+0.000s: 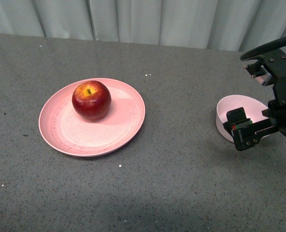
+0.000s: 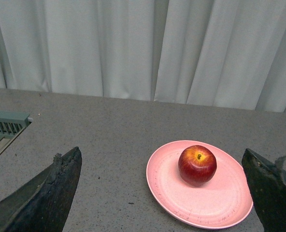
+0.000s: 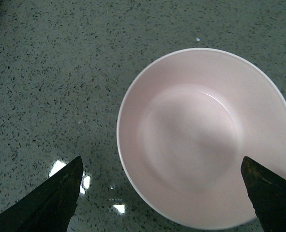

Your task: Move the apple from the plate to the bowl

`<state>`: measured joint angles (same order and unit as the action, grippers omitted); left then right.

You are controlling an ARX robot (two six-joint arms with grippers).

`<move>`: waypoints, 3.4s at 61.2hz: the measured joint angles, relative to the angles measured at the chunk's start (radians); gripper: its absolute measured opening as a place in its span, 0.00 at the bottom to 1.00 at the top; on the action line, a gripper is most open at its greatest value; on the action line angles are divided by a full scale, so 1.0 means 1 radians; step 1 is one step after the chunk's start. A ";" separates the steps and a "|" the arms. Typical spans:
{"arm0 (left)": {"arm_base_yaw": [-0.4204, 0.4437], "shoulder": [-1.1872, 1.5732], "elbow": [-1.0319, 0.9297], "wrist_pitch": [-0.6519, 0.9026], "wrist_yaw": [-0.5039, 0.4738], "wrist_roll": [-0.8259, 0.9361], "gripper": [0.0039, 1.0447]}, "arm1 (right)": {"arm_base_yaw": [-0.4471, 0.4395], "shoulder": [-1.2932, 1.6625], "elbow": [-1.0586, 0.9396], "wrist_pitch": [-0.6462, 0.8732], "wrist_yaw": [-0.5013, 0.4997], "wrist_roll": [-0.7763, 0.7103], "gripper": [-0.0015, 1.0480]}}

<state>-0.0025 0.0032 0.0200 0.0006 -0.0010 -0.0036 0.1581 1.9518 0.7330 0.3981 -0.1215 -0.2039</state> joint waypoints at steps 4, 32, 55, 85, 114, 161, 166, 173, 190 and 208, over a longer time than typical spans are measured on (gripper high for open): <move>0.000 0.000 0.000 0.000 0.000 0.000 0.94 | 0.009 0.027 0.028 -0.008 0.000 0.000 0.91; 0.000 0.000 0.000 0.000 0.000 0.000 0.94 | 0.032 0.158 0.157 -0.059 0.009 -0.020 0.43; 0.000 0.000 0.000 0.000 0.000 0.000 0.94 | 0.055 0.132 0.181 -0.100 -0.013 -0.015 0.01; 0.000 0.000 0.000 0.000 0.000 0.000 0.94 | 0.240 0.108 0.277 -0.156 -0.083 0.150 0.01; 0.000 0.000 0.000 0.000 0.000 0.000 0.94 | 0.273 0.188 0.323 -0.153 -0.080 0.178 0.02; 0.000 0.000 0.000 0.000 0.000 0.000 0.94 | 0.124 -0.208 -0.042 0.176 0.037 0.341 0.91; 0.000 0.000 0.000 0.000 0.000 0.000 0.94 | 0.116 -0.199 -0.164 0.509 0.256 0.282 0.79; 0.000 0.000 0.000 0.000 0.001 0.000 0.94 | 0.076 -0.246 -0.339 0.862 0.350 0.225 0.57; 0.000 0.000 0.000 0.000 0.001 0.000 0.94 | -0.003 -0.504 -0.520 0.801 0.275 0.207 0.11; 0.000 0.000 0.000 0.000 0.001 0.000 0.94 | -0.060 -0.794 -0.625 0.632 0.217 0.204 0.01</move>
<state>-0.0025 0.0032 0.0200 0.0006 -0.0002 -0.0036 0.0982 1.1576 0.1081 1.0302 0.0956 -0.0002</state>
